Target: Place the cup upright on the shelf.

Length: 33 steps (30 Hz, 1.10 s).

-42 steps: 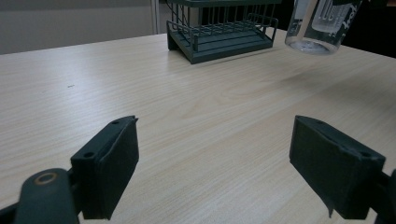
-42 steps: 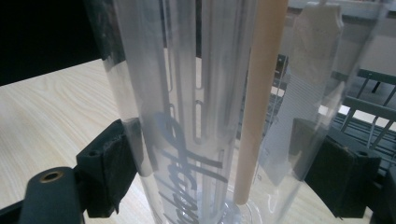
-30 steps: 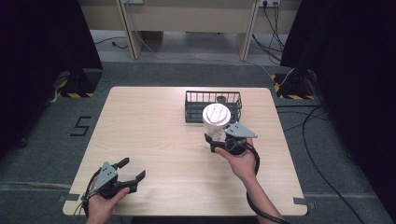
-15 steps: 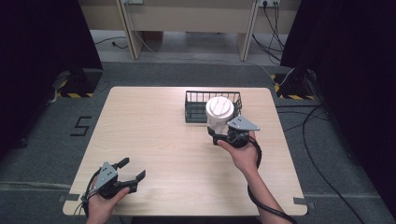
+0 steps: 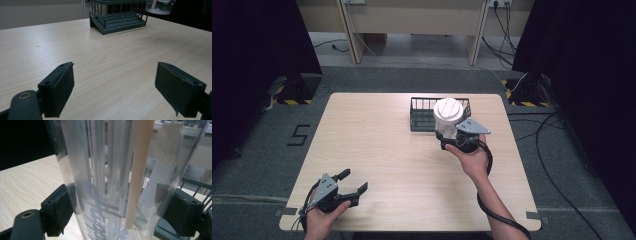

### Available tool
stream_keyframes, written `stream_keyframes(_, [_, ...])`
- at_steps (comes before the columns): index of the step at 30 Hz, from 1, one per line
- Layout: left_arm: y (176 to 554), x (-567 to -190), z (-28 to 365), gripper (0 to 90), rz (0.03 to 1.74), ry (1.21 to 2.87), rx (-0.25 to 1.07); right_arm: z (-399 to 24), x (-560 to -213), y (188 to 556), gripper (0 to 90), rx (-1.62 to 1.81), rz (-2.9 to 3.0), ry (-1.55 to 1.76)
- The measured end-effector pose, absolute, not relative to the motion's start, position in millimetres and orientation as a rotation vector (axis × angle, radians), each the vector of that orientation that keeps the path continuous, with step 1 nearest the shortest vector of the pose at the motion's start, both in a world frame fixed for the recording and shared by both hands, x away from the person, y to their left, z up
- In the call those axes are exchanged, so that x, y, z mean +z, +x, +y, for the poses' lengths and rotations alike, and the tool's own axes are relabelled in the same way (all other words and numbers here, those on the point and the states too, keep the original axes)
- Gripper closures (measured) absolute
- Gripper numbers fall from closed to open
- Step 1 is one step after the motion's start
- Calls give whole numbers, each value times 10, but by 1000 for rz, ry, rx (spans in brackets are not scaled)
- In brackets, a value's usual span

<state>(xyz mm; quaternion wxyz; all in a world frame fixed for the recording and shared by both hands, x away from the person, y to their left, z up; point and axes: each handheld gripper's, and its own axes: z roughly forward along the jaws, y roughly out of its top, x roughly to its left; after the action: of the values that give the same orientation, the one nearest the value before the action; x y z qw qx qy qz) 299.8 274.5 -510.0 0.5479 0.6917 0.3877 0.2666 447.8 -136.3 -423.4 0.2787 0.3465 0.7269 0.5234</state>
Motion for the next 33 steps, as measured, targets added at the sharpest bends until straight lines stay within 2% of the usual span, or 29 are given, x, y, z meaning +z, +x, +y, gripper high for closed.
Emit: stream_keyframes(33, [3005,-5102,2746,153,921,1634,630,-1395,-4054,4781,185,1379,1919,966])
